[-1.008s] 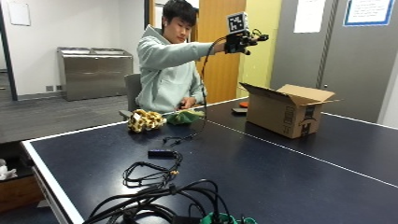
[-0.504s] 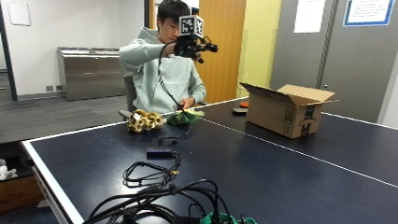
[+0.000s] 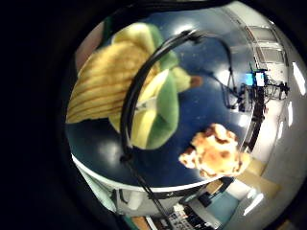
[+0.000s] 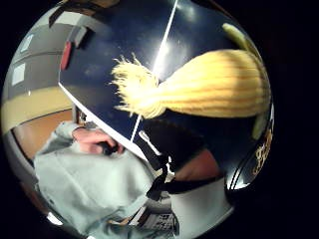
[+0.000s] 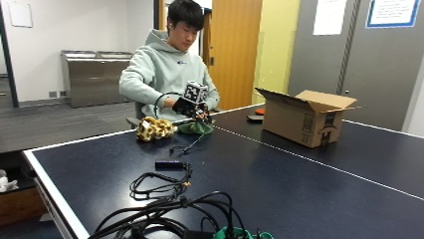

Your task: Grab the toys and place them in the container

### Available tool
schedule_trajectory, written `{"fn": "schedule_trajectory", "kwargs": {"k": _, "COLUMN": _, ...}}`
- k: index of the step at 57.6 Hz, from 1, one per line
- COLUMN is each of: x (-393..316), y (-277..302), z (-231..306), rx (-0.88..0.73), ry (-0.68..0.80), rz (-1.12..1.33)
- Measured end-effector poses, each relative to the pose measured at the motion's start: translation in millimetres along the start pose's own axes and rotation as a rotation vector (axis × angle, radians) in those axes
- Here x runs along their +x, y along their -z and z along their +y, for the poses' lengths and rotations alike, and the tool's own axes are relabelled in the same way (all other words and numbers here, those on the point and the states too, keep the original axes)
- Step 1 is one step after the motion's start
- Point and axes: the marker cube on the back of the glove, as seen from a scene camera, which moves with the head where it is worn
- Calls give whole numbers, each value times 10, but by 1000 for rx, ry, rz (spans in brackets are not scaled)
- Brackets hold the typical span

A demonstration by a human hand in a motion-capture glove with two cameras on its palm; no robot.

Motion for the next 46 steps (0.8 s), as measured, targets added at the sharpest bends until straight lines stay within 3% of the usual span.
{"fn": "schedule_trajectory", "kwargs": {"k": 3, "x": -331, "y": -115, "z": 36, "rx": 13, "ry": -95, "rz": -39}}
{"fn": "schedule_trajectory", "kwargs": {"k": 9, "x": -447, "y": -186, "z": 30, "rx": 69, "ry": -77, "rz": 42}}
{"fn": "schedule_trajectory", "kwargs": {"k": 12, "x": -443, "y": -194, "z": 29, "rx": 66, "ry": 0, "rz": 61}}
{"fn": "schedule_trajectory", "kwargs": {"k": 16, "x": -371, "y": -182, "z": 43, "rx": 57, "ry": 238, "rz": 84}}
{"fn": "schedule_trajectory", "kwargs": {"k": 22, "x": 126, "y": 139, "z": -362, "rx": 32, "ry": -63, "rz": -299}}
{"fn": "schedule_trajectory", "kwargs": {"k": 32, "x": -16, "y": 485, "z": -461, "rx": -92, "ry": -10, "rz": -510}}
{"fn": "schedule_trajectory", "kwargs": {"k": 35, "x": -213, "y": 616, "z": -417, "rx": -138, "ry": 64, "rz": -547}}
{"fn": "schedule_trajectory", "kwargs": {"k": 41, "x": -1259, "y": 823, "z": -185, "rx": -167, "ry": 207, "rz": -569}}
{"fn": "schedule_trajectory", "kwargs": {"k": 46, "x": -1436, "y": 1200, "z": -213, "rx": -137, "ry": 238, "rz": -596}}
